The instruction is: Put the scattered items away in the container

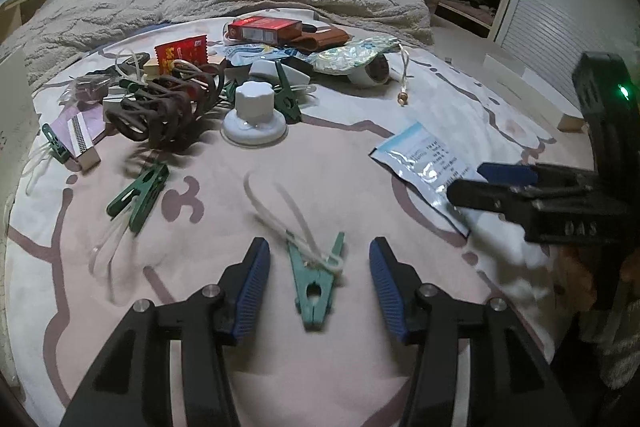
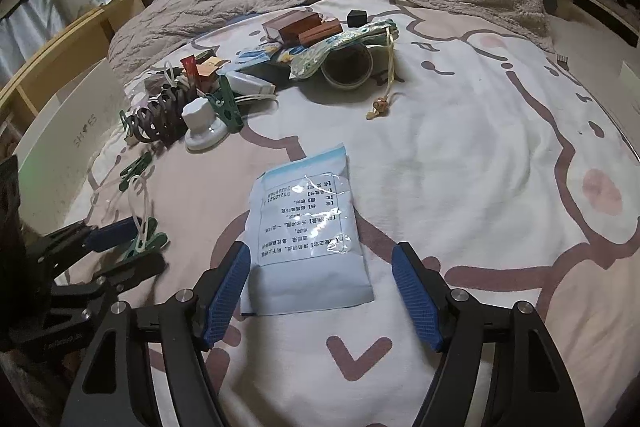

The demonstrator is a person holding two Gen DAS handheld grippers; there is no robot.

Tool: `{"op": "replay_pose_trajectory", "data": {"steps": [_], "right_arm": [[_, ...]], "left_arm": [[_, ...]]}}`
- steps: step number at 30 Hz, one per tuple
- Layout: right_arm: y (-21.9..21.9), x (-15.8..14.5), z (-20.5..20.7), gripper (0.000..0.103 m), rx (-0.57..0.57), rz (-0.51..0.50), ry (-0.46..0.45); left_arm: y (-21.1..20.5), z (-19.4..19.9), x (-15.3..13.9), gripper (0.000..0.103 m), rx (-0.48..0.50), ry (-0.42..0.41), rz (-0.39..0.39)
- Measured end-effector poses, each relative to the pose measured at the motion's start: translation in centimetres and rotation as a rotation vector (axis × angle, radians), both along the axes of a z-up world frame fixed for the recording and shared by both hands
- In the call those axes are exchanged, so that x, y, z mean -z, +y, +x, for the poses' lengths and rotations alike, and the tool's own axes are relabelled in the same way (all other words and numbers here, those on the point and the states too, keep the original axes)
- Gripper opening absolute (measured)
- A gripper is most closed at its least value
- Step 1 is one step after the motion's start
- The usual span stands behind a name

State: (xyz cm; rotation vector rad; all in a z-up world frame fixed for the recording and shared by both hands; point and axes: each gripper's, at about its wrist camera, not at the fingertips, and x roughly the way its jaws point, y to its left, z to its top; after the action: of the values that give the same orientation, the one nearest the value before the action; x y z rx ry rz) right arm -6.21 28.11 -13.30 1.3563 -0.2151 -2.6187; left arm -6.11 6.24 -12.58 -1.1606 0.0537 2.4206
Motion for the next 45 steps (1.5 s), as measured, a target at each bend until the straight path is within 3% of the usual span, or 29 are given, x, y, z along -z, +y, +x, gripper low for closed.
{"op": "replay_pose_trajectory", "data": {"steps": [8, 13, 19, 23, 27, 31, 34, 35, 41, 43, 45], "right_arm": [[-0.5, 0.2, 0.1, 0.075, -0.024, 0.047, 0.011], [-1.3, 0.2, -0.6, 0.075, -0.056, 0.127, 0.02], [-2.4, 0.2, -1.5, 0.075, -0.08, 0.185, 0.028], [-3.6, 0.5, -1.6, 0.087, -0.089, 0.283, 0.056], [-4.4, 0.8, -1.4, 0.087, -0.105, 0.355, 0.088], [-4.2, 1.1, -1.5, 0.087, -0.106, 0.335, 0.086], [-3.7, 1.2, -1.6, 0.075, -0.114, 0.275, 0.081], [-3.7, 1.2, -1.5, 0.067, -0.116, 0.266, 0.085], [-3.9, 1.1, -1.2, 0.064, -0.113, 0.248, 0.1], [-3.8, 1.0, -1.1, 0.057, -0.108, 0.237, 0.102], [-3.7, 0.9, -1.0, 0.056, -0.103, 0.232, 0.104]], "left_arm": [[0.7, -0.1, 0.4, 0.051, -0.01, 0.027, -0.036], [0.6, -0.1, 0.4, 0.04, -0.021, 0.034, -0.045], [0.3, 0.0, 0.4, 0.034, -0.029, 0.036, -0.043], [0.4, 0.2, 0.4, 0.031, -0.025, 0.041, -0.044], [0.3, 0.6, 0.5, 0.031, -0.019, 0.046, -0.044], [0.4, 0.8, 0.5, 0.031, -0.016, 0.05, -0.046], [0.4, 0.8, 0.4, 0.031, -0.016, 0.05, -0.046], [0.4, 0.8, 0.4, 0.031, -0.017, 0.05, -0.046], [0.3, 0.9, 0.4, 0.031, -0.017, 0.049, -0.043], [0.2, 1.0, 0.3, 0.031, -0.018, 0.048, -0.039], [0.1, 1.0, 0.2, 0.031, -0.021, 0.048, -0.036]]}}
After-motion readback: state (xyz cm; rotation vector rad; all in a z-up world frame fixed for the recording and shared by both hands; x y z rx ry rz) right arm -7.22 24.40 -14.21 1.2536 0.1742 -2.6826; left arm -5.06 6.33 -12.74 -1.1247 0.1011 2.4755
